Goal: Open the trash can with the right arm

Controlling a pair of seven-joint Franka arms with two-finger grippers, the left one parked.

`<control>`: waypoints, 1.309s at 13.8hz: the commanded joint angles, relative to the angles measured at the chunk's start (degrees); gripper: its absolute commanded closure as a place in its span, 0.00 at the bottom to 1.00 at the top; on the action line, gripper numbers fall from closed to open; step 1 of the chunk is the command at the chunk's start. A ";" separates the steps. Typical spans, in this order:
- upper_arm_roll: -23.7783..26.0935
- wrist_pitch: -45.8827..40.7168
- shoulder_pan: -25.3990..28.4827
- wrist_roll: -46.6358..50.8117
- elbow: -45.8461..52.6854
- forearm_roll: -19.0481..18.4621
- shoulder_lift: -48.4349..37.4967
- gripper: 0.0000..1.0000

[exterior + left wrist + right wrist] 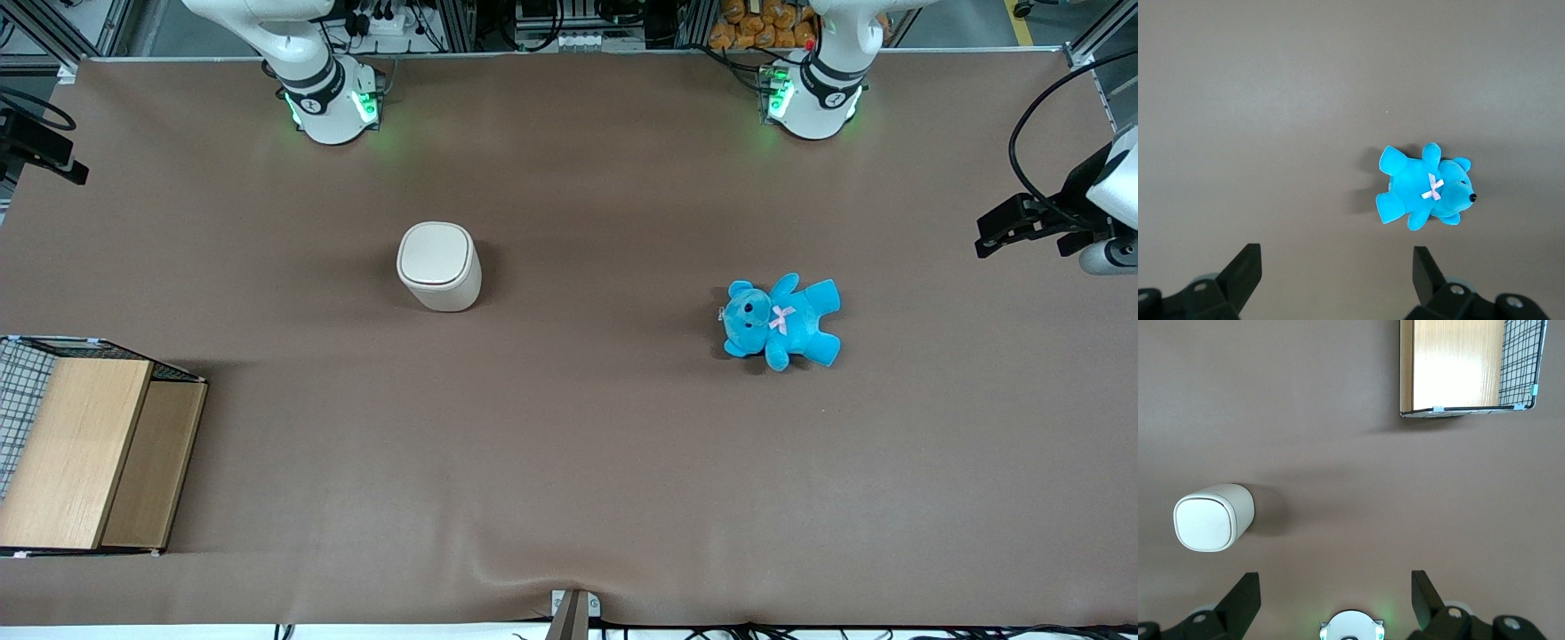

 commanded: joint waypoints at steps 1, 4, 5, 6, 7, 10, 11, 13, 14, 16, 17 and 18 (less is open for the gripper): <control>0.52 -0.68 -0.98 -0.05 0.62 -0.88 -0.38 0.00; 0.61 -0.86 -0.98 -0.14 1.14 -0.53 -0.03 0.00; 0.61 -1.29 -1.16 -1.45 1.41 -0.27 0.14 0.00; 0.61 -2.25 -1.33 -3.55 1.41 -0.09 0.67 0.00; 0.61 -2.61 -1.07 -4.27 1.24 0.00 1.11 0.00; 1.14 -7.87 3.13 -3.49 0.44 0.09 3.47 0.00; 1.14 -8.41 5.32 -2.70 -0.43 0.09 4.53 0.00; 1.14 -8.15 9.72 2.47 -3.94 0.26 4.45 0.00; 1.14 -8.07 12.00 5.02 -5.52 1.05 4.45 0.00; 1.14 -6.67 14.82 9.15 -8.86 3.15 4.45 0.00; 1.14 -4.74 16.32 10.48 -11.14 4.29 4.45 0.00; 1.14 -2.81 17.81 11.62 -13.42 5.44 4.71 0.00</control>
